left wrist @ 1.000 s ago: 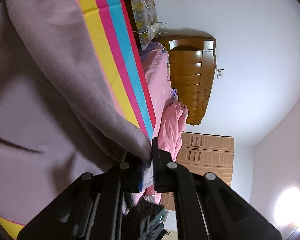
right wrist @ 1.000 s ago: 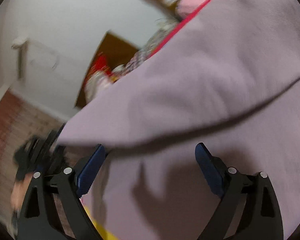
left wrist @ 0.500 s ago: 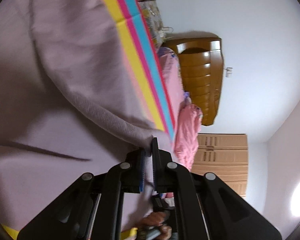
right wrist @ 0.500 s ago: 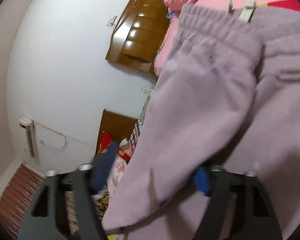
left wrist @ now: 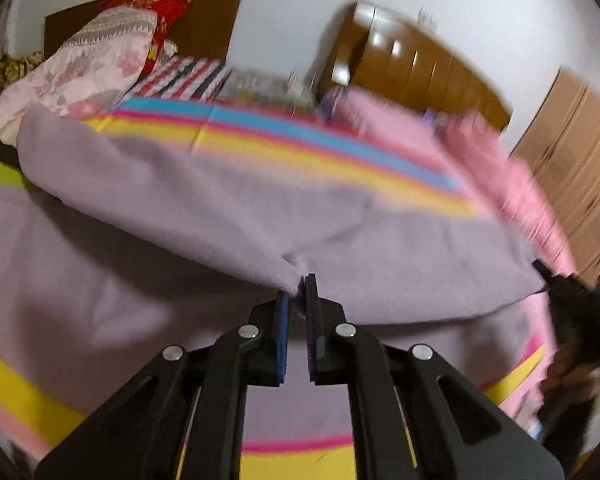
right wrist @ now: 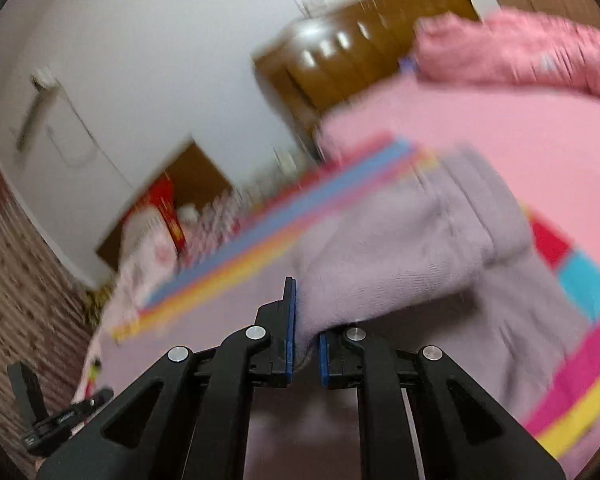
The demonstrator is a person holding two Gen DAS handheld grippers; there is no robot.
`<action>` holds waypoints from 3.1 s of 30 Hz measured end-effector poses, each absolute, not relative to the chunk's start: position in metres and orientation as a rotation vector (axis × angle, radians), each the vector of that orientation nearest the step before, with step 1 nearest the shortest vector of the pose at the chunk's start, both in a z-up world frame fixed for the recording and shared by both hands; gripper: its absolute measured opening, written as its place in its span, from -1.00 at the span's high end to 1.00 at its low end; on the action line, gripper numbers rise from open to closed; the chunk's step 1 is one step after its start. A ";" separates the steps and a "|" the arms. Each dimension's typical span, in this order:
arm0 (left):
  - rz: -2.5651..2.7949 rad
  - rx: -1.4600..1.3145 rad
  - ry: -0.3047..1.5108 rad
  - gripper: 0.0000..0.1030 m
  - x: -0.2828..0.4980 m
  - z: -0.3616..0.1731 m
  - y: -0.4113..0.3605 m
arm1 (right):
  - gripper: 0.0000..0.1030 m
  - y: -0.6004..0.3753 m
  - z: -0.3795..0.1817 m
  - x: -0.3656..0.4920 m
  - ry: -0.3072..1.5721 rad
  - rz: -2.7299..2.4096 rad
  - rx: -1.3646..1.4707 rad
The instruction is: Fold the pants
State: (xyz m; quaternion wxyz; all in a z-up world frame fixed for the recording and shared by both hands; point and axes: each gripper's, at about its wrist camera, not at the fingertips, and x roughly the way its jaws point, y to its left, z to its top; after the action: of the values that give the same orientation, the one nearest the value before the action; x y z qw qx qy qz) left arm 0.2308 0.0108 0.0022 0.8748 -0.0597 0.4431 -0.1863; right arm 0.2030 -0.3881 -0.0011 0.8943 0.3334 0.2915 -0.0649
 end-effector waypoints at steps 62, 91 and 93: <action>-0.024 -0.378 0.904 0.88 0.282 -0.029 0.097 | 0.63 -0.442 -0.072 0.107 0.592 -0.259 0.901; -0.046 -0.143 0.907 0.89 0.206 -0.026 0.085 | 0.76 -0.455 -0.059 0.091 0.713 -0.206 0.626; -0.039 -0.168 0.910 0.88 0.204 -0.029 0.090 | 0.76 -0.454 -0.059 0.090 0.708 -0.204 0.608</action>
State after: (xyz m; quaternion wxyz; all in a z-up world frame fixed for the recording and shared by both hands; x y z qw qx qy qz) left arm 0.2042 0.0899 -0.0290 0.8947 -0.0811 0.4388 -0.0186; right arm 0.0901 -0.4536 -0.0589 0.8880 0.2926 0.3408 -0.0981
